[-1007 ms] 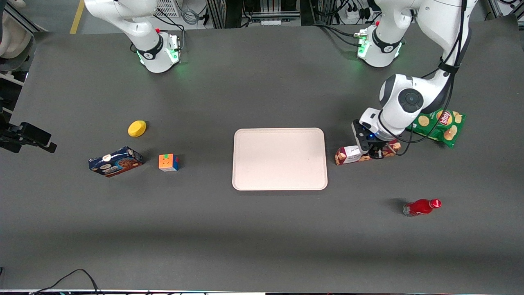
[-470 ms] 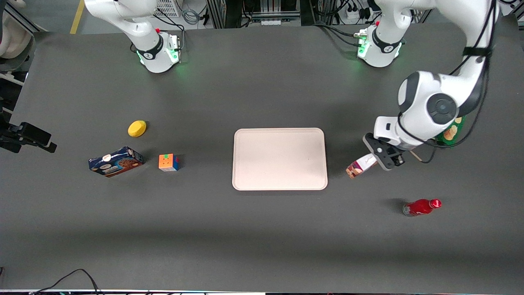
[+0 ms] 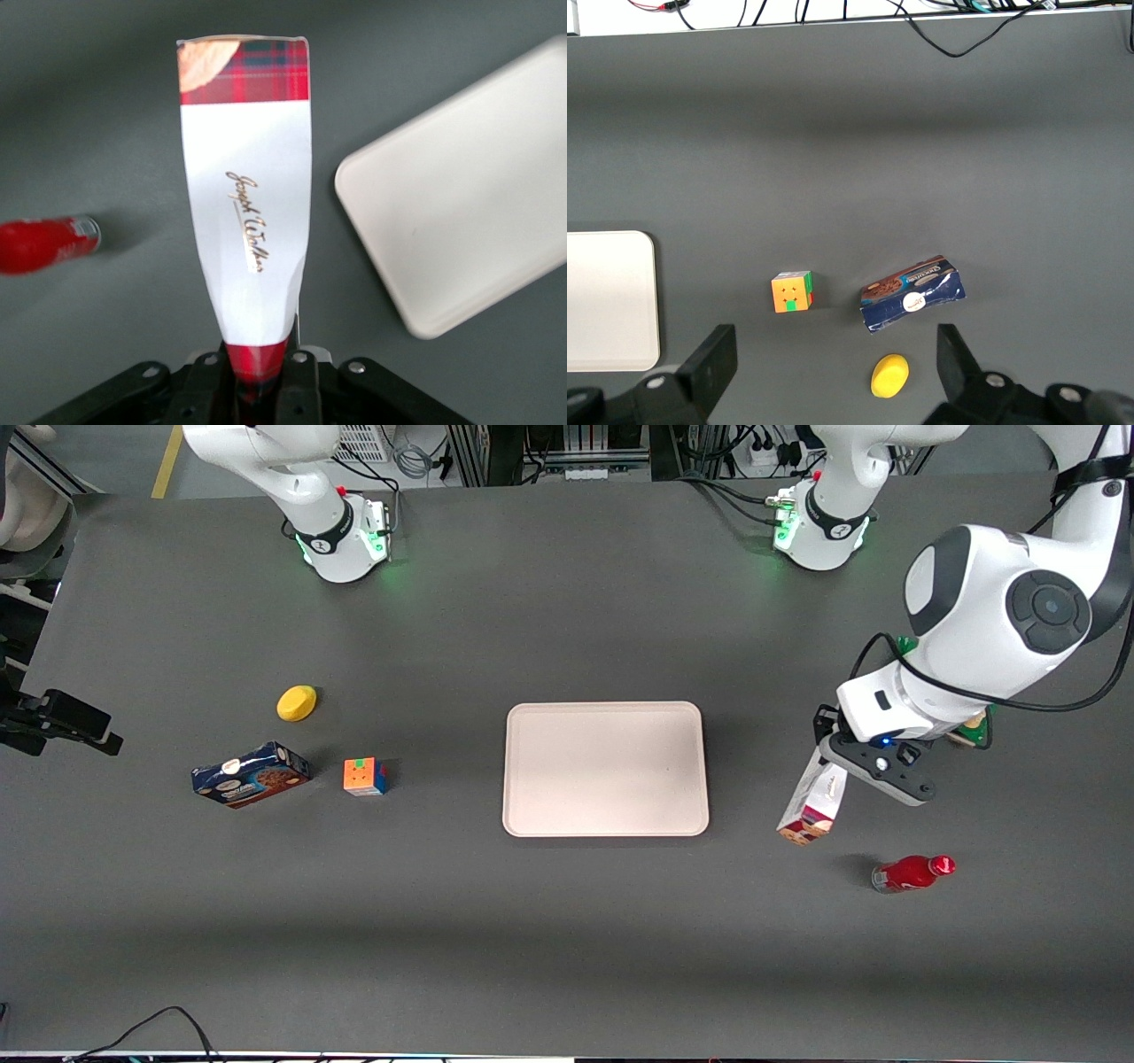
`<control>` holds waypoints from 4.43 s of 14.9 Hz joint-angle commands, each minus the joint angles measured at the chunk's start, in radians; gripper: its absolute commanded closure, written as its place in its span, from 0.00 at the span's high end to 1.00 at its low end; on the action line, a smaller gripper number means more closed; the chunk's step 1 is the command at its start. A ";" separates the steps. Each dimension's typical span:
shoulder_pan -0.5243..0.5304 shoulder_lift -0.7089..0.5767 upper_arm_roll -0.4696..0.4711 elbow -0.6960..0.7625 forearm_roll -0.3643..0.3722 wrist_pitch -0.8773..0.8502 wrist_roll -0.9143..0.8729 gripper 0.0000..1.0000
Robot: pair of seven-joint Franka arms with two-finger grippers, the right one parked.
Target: Place red cookie box on tray
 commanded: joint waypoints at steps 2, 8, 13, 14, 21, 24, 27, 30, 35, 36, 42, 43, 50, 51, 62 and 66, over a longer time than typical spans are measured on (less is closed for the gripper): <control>-0.034 0.037 -0.116 0.086 0.012 -0.024 -0.448 0.00; -0.071 0.105 -0.227 0.045 0.191 0.028 -0.772 0.00; -0.086 0.155 -0.247 -0.148 0.269 0.311 -0.898 0.00; -0.091 0.168 -0.247 -0.164 0.303 0.318 -0.920 0.00; -0.114 0.263 -0.247 -0.193 0.369 0.432 -1.102 0.00; -0.120 0.287 -0.244 -0.212 0.371 0.472 -1.104 0.00; -0.118 0.296 -0.236 -0.239 0.371 0.522 -1.102 0.00; -0.118 0.297 -0.233 -0.242 0.371 0.523 -1.102 0.00; -0.118 0.313 -0.219 -0.242 0.371 0.544 -1.102 0.00; -0.118 0.314 -0.218 -0.242 0.371 0.547 -1.102 0.00; -0.118 0.319 -0.218 -0.242 0.371 0.555 -1.104 1.00; -0.118 0.319 -0.218 -0.241 0.371 0.558 -1.104 1.00; -0.100 0.258 -0.190 -0.175 0.371 0.488 -1.087 1.00; -0.085 0.241 -0.185 -0.146 0.371 0.434 -1.078 1.00; 0.021 0.001 -0.012 0.207 0.161 -0.196 -0.565 1.00; 0.038 -0.071 0.074 0.313 0.127 -0.391 -0.446 1.00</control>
